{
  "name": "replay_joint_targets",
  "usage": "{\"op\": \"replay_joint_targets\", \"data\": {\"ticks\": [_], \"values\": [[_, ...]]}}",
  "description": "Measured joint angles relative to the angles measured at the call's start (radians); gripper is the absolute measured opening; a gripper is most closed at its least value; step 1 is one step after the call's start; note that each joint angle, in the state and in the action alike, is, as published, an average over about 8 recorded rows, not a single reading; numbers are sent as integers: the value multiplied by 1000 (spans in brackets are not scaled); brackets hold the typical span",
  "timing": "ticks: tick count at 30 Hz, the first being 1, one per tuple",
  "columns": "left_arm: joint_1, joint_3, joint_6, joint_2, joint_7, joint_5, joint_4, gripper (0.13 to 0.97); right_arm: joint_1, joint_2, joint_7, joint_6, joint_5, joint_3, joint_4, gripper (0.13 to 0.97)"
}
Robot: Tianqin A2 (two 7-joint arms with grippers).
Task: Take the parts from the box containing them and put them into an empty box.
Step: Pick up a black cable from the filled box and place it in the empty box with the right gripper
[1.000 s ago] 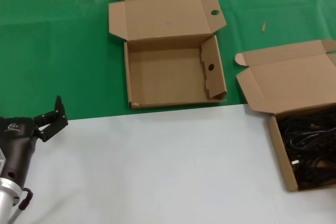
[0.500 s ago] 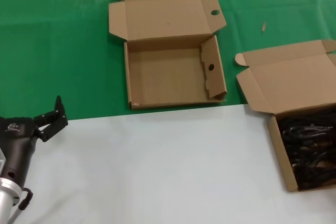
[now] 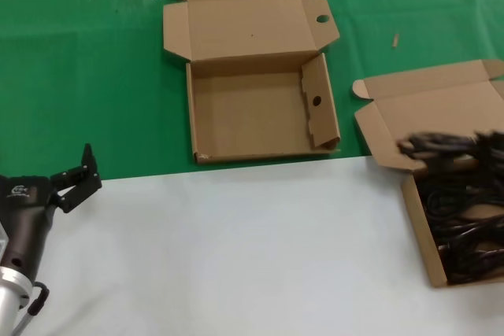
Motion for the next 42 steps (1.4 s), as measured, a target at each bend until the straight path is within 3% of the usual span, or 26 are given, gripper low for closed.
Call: {"op": "replay_joint_targets", "data": {"ticks": [9, 17, 23, 30, 42], "values": [[0, 0, 0, 0, 0, 0, 0, 966, 236, -139, 97, 15, -165, -188, 86, 222], [0, 0, 0, 0, 0, 0, 0, 966, 551, -410, 100, -16, -367, -409, -98, 222], [0, 0, 0, 0, 0, 0, 0, 966, 699, -562, 63, -5, -407, -509, -272, 222], [0, 0, 0, 0, 0, 0, 0, 966, 773, -645, -5, 29, -410, -557, -421, 222], [0, 0, 0, 0, 0, 0, 0, 966, 780, -652, -11, 34, -412, -561, -436, 268]]}}
